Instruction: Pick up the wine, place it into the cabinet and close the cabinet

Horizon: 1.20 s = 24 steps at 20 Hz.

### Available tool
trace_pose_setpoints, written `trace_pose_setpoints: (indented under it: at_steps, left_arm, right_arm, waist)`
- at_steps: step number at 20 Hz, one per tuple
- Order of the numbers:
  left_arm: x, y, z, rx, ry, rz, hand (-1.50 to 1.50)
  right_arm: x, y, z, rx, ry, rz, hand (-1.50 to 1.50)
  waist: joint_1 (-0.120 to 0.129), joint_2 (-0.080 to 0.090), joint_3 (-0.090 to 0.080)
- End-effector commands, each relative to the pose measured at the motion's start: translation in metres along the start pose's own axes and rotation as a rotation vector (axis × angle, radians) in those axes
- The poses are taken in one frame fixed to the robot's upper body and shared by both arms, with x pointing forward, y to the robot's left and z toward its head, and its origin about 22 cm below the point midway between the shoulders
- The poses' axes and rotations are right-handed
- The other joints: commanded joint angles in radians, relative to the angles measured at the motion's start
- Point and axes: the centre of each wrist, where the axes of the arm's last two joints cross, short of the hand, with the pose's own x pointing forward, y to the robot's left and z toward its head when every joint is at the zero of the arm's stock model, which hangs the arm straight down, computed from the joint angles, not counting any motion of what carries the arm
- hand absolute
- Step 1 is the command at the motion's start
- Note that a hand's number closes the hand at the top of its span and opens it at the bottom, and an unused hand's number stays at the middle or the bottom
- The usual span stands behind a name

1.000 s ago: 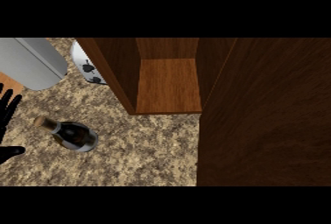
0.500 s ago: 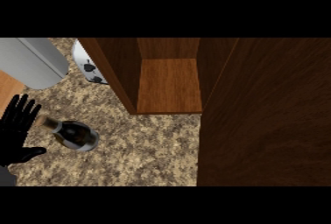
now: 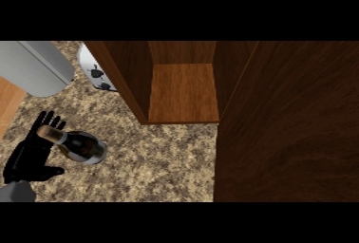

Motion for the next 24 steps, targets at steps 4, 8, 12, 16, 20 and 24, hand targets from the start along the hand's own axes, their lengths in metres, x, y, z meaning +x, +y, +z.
trace_pose_setpoints:
  at_steps: [4, 8, 12, 16, 20, 24]
  left_arm:
    - [-0.048, -0.011, 0.003, -0.022, 0.061, 0.081, -1.5]
    - [-0.034, 0.003, -0.006, -0.058, 0.043, 0.128, -1.5]
    - [-0.052, -0.005, 0.0, -0.054, 0.056, 0.129, -1.5]
    - [-0.043, 0.004, -0.007, -0.009, 0.051, 0.175, -1.5]
    - [-0.067, -0.016, -0.001, -0.027, 0.015, 0.22, -1.5]
    - [-0.06, -0.018, -0.015, -0.04, 0.017, 0.221, -1.5]
  right_arm:
    - [0.024, 0.007, 0.015, 0.039, -0.058, -0.018, -1.5]
    - [0.035, 0.013, 0.013, 0.039, -0.064, -0.026, -1.5]
    - [0.038, 0.003, 0.011, 0.051, -0.07, -0.015, -1.5]
    - [0.025, 0.005, 0.004, 0.03, -0.049, -0.037, -1.5]
    - [0.029, 0.007, 0.013, 0.04, -0.069, -0.038, -1.5]
    - [0.024, 0.016, 0.017, 0.047, -0.048, -0.033, -1.5]
  waist:
    - [-0.003, 0.001, 0.0]
    - [-0.006, 0.002, -0.001]
    - [-0.006, 0.003, -0.002]
    - [-0.009, 0.007, -0.003]
    - [-0.01, 0.003, -0.002]
    - [-0.021, 0.005, -0.003]
